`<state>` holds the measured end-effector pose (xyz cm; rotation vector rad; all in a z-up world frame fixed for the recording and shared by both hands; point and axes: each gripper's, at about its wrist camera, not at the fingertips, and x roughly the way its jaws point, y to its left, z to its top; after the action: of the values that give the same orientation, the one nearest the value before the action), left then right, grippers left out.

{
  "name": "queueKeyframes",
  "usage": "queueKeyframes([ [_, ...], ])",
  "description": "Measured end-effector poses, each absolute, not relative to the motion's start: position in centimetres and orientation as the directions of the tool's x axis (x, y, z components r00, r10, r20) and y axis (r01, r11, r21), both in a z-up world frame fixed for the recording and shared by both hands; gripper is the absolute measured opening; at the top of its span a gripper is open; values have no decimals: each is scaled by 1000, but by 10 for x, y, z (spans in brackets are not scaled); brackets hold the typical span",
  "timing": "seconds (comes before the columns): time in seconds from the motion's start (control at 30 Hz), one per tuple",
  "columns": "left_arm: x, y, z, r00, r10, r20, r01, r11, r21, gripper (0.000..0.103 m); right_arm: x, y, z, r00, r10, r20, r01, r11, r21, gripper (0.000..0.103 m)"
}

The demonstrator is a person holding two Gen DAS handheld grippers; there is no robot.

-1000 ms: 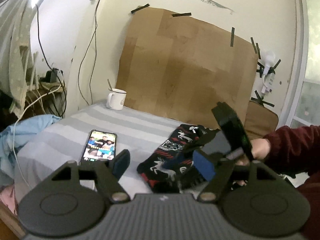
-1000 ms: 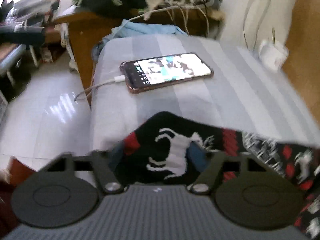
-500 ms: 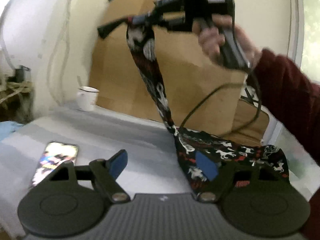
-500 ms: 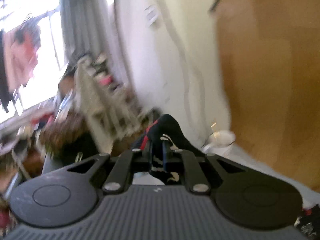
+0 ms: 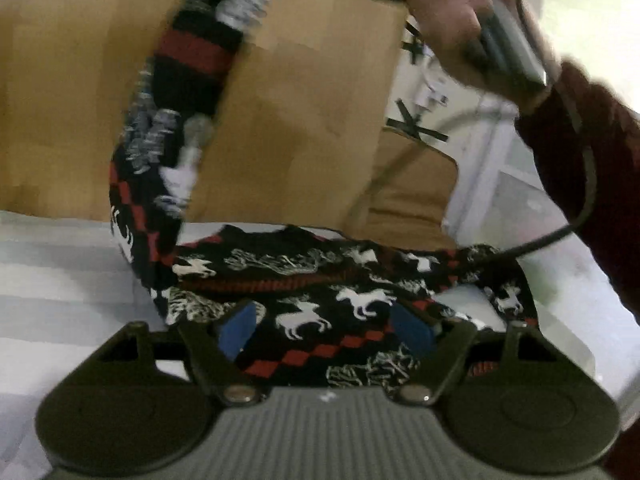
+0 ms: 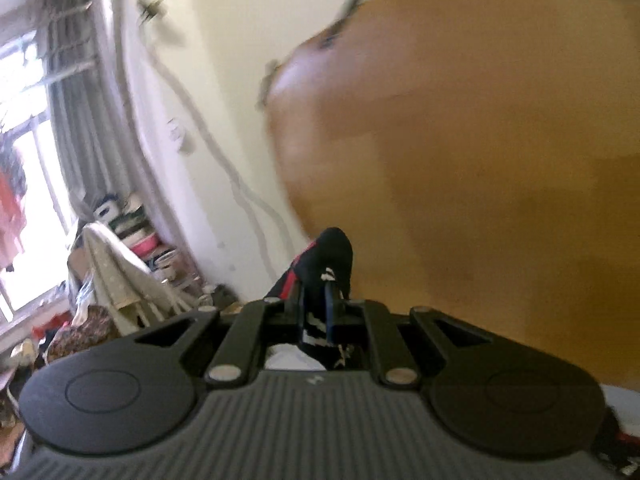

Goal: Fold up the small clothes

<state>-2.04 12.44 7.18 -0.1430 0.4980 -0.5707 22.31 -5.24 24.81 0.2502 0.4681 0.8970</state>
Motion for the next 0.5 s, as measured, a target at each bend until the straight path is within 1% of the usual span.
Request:
queueKeyframes([
  [0.1, -19, 136, 68, 733, -542, -410, 483, 840, -247, 78, 239, -114, 219, 571, 765, -298, -619, 640, 456, 13],
  [0.2, 5, 155, 73, 777, -468, -421, 379, 882, -282, 80, 250, -170, 177, 601, 738, -308, -544, 660, 519, 13],
  [0.27, 28, 168, 72, 784, -418, -460, 284, 899, -332, 80, 254, -201, 139, 618, 712, -334, -463, 673, 577, 13],
  [0.33, 58, 175, 65, 772, -358, -526, 179, 915, -361, 80, 256, -226, 101, 638, 670, -380, -373, 700, 609, 13],
  [0.4, 90, 175, 56, 741, -354, -570, 132, 910, -394, 80, 260, -246, 67, 643, 627, -439, -276, 725, 631, 13],
  [0.47, 118, 171, 46, 706, -367, -605, 110, 902, -417, 80, 263, -261, 38, 633, 612, -475, -193, 719, 668, 14],
  [0.5, 127, 169, 42, 696, -364, -619, 102, 903, -416, 80, 264, -267, 27, 624, 612, -486, -157, 708, 689, 17],
])
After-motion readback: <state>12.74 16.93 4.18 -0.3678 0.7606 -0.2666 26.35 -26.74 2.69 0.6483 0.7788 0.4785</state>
